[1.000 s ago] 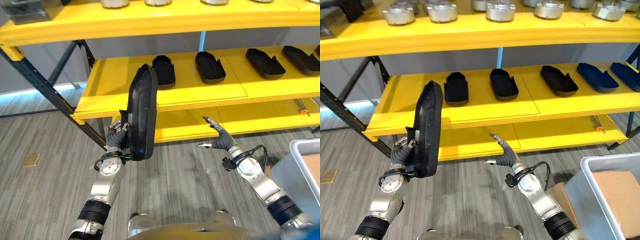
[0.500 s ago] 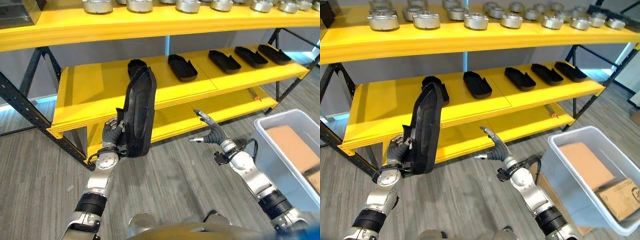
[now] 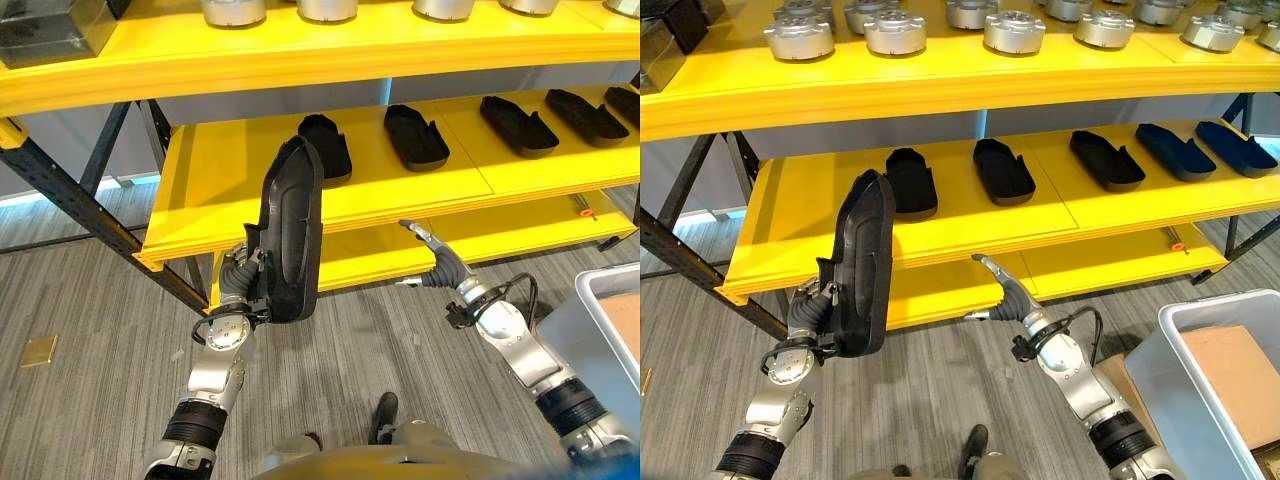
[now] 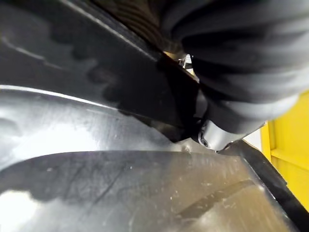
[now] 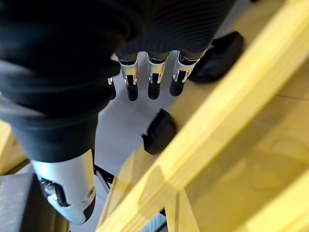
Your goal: Move parts from the plastic box to the shelf.
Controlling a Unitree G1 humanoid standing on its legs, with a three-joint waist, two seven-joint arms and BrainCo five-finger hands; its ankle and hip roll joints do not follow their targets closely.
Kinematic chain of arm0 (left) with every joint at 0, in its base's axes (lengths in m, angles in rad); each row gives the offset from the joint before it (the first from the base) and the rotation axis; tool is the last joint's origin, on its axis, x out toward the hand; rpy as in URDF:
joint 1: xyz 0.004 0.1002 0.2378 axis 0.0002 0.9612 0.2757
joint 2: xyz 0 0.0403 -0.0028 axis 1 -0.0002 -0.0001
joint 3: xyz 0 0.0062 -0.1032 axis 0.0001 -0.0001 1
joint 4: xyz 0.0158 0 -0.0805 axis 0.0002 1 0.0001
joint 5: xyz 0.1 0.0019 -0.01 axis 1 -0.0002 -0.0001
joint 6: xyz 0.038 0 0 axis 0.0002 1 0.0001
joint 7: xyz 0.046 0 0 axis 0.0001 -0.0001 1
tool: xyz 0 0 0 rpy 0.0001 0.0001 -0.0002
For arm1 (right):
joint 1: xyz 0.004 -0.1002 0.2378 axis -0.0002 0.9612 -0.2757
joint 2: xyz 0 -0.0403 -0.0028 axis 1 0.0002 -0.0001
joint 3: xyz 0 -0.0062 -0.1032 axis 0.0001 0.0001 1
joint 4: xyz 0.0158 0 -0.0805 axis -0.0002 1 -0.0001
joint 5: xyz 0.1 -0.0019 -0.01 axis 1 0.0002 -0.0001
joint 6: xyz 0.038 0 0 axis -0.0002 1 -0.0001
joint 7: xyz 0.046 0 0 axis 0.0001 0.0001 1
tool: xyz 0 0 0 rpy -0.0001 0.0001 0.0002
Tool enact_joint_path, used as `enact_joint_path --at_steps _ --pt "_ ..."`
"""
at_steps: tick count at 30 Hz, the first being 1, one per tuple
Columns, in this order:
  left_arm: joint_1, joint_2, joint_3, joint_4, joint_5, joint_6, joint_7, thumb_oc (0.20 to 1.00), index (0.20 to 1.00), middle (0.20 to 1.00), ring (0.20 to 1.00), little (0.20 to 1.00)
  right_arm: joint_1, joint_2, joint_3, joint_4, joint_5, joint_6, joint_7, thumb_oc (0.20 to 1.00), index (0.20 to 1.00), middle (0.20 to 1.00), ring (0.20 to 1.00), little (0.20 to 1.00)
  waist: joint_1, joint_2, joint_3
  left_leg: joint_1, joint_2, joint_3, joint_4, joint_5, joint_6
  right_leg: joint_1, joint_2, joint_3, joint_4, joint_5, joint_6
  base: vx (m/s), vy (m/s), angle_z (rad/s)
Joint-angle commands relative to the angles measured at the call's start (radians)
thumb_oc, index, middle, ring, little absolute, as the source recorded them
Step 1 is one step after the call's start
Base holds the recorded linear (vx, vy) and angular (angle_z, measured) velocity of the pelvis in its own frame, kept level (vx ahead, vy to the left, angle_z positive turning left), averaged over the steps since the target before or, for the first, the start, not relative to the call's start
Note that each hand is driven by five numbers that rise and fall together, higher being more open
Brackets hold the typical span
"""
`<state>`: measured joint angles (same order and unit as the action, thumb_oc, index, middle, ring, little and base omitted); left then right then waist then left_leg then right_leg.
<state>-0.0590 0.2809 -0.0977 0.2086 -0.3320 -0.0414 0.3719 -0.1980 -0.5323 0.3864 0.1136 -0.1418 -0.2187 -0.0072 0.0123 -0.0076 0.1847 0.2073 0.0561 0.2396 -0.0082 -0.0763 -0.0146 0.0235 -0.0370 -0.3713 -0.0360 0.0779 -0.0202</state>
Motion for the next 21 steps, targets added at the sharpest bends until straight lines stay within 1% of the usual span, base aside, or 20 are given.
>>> enact_joint_path --at_steps 1,4,5,6,8,9,10,11,12,13,15,16,17,18,20,21 --pt "-0.052 0.033 0.009 -0.051 0.001 -0.059 0.008 0.2 0.2 0.2 0.2 0.2 -0.014 0.015 0.023 -0.033 -0.026 -0.07 -0.032 1.0 1.0 1.0 1.0 1.0 0.019 -0.049 -0.039 -0.049 -0.009 0.067 0.079 -0.057 0.0 0.028 -0.1 -0.002 0.062 -0.055 0.148 0.17 -0.059 0.13" --pt "-0.044 0.032 0.018 -0.051 0.005 -0.054 0.01 0.2 0.2 0.2 0.2 0.2 -0.015 0.015 0.03 -0.021 -0.055 -0.073 -0.047 1.0 1.0 1.0 1.0 1.0 0.024 -0.051 -0.039 -0.06 -0.006 0.072 0.119 -0.071 0.002 0.046 -0.096 -0.001 0.073 -0.077 0.135 0.19 -0.092 0.16" --pt "-0.045 0.034 0.023 -0.042 0.0 -0.057 0.016 0.2 0.2 0.2 0.2 0.2 -0.01 0.007 0.028 -0.019 -0.056 -0.074 -0.048 1.0 1.0 1.0 1.0 1.0 0.024 -0.055 -0.039 -0.074 -0.011 0.071 0.17 -0.085 0.003 0.052 -0.092 0.002 0.084 -0.091 0.125 0.23 -0.182 0.09" --pt "-0.051 0.033 0.024 -0.034 -0.003 -0.064 0.025 0.2 0.2 0.2 0.2 0.2 -0.007 -0.004 0.022 -0.019 -0.06 -0.076 -0.04 1.0 1.0 1.0 1.0 1.0 0.023 -0.056 -0.037 -0.095 -0.009 0.066 0.232 -0.075 -0.005 0.056 -0.084 0.005 0.09 -0.107 0.112 0.22 -0.217 0.0" --pt "-0.056 0.032 0.026 -0.036 -0.004 -0.066 0.038 0.2 0.2 0.2 0.2 0.2 -0.007 -0.016 0.016 -0.019 -0.056 -0.077 -0.031 1.0 1.0 1.0 1.0 1.0 0.023 -0.054 -0.033 -0.124 -0.003 0.053 0.316 -0.05 -0.021 0.059 -0.072 0.009 0.097 -0.124 0.093 0.12 -0.202 -0.05" --pt "-0.068 0.027 0.024 -0.02 -0.004 -0.08 0.057 0.2 0.2 0.2 0.2 0.2 -0.007 -0.03 0.008 -0.014 -0.053 -0.089 -0.015 1.0 1.0 1.0 1.0 1.0 0.016 -0.057 -0.03 -0.163 0.028 0.062 0.465 0.001 -0.05 0.062 -0.057 0.003 0.101 -0.149 0.066 0.11 -0.247 -0.04" --pt "-0.071 0.026 0.029 -0.016 -0.009 -0.084 0.058 0.2 0.2 0.2 0.2 0.2 -0.002 -0.04 0.0 -0.018 -0.052 -0.095 -0.004 1.0 1.0 1.0 1.0 1.0 0.012 -0.06 -0.027 -0.189 0.046 0.071 0.55 0.015 -0.06 0.061 -0.054 -0.003 0.106 -0.16 0.056 0.11 -0.241 0.07" --pt "-0.072 0.024 0.032 -0.014 -0.009 -0.085 0.06 0.2 0.2 0.2 0.2 0.2 0.001 -0.044 -0.005 -0.019 -0.051 -0.098 0.0 1.0 1.0 1.0 1.0 1.0 0.01 -0.059 -0.024 -0.209 0.054 0.067 0.585 0.026 -0.065 0.06 -0.051 -0.004 0.109 -0.162 0.052 0.08 -0.132 0.17" --pt "-0.077 0.022 0.039 -0.013 -0.01 -0.08 0.061 0.2 0.2 0.2 0.2 0.2 0.003 -0.047 -0.007 -0.018 -0.053 -0.098 -0.002 1.0 1.0 1.0 1.0 1.0 0.013 -0.058 -0.016 -0.234 0.05 0.052 0.581 0.022 -0.06 0.054 -0.048 0.001 0.12 -0.161 0.056 0.1 -0.044 0.15" --pt "-0.079 0.025 0.048 -0.008 0.0 -0.081 0.059 0.2 0.2 0.2 0.2 0.2 -0.013 -0.043 0.005 -0.01 -0.05 -0.1 -0.01 1.0 1.0 1.0 1.0 1.0 0.022 -0.056 -0.004 -0.24 0.036 0.035 0.492 0.018 -0.045 0.057 -0.043 0.015 0.127 -0.159 0.064 0.1 0.012 0.1" --pt "-0.074 0.025 0.052 -0.009 0.004 -0.083 0.063 0.2 0.2 0.2 0.2 0.2 -0.022 -0.04 0.009 -0.01 -0.05 -0.102 -0.005 1.0 1.0 1.0 1.0 1.0 0.026 -0.055 0.001 -0.233 0.031 0.031 0.428 0.019 -0.039 0.062 -0.04 0.021 0.129 -0.159 0.068 0.09 0.092 -0.08" --pt "-0.066 0.027 0.055 -0.014 0.001 -0.082 0.073 0.2 0.2 0.2 0.2 0.2 -0.026 -0.038 0.014 -0.016 -0.051 -0.102 0.001 1.0 1.0 1.0 1.0 1.0 0.03 -0.053 0.003 -0.229 0.032 0.026 0.335 0.03 -0.038 0.071 -0.041 0.027 0.127 -0.162 0.072 0.13 0.173 -0.17" --pt "-0.058 0.028 0.059 -0.016 -0.005 -0.084 0.077 0.2 0.2 0.2 0.2 0.2 -0.026 -0.038 0.018 -0.02 -0.051 -0.102 0.005 1.0 1.0 1.0 1.0 1.0 0.034 -0.048 0.004 -0.231 0.04 0.01 0.26 0.053 -0.044 0.079 -0.038 0.034 0.125 -0.166 0.075 0.17 0.226 -0.19" --pt "-0.046 0.027 0.064 -0.017 -0.014 -0.091 0.077 0.2 0.2 0.2 0.2 0.2 -0.025 -0.038 0.021 -0.022 -0.049 -0.106 0.009 1.0 1.0 1.0 1.0 1.0 0.04 -0.043 0.005 -0.236 0.057 -0.01 0.201 0.091 -0.058 0.089 -0.034 0.042 0.124 -0.173 0.076 0.16 0.229 -0.21" --pt "-0.029 0.023 0.076 -0.023 -0.018 -0.101 0.073 0.2 0.2 0.2 0.2 0.2 -0.021 -0.039 0.024 -0.026 -0.041 -0.113 0.014 1.0 1.0 1.0 1.0 1.0 0.044 -0.035 0.003 -0.246 0.093 -0.028 0.13 0.142 -0.073 0.099 -0.037 0.044 0.124 -0.184 0.074 0.15 0.225 -0.38" --pt "-0.024 0.021 0.082 -0.024 -0.019 -0.108 0.071 0.2 0.2 0.2 0.2 0.2 -0.016 -0.039 0.028 -0.032 -0.033 -0.116 0.021 1.0 1.0 1.0 1.0 1.0 0.044 -0.026 0.003 -0.248 0.124 -0.033 0.076 0.18 -0.087 0.106 -0.036 0.042 0.133 -0.198 0.073 0.15 0.202 -0.44"
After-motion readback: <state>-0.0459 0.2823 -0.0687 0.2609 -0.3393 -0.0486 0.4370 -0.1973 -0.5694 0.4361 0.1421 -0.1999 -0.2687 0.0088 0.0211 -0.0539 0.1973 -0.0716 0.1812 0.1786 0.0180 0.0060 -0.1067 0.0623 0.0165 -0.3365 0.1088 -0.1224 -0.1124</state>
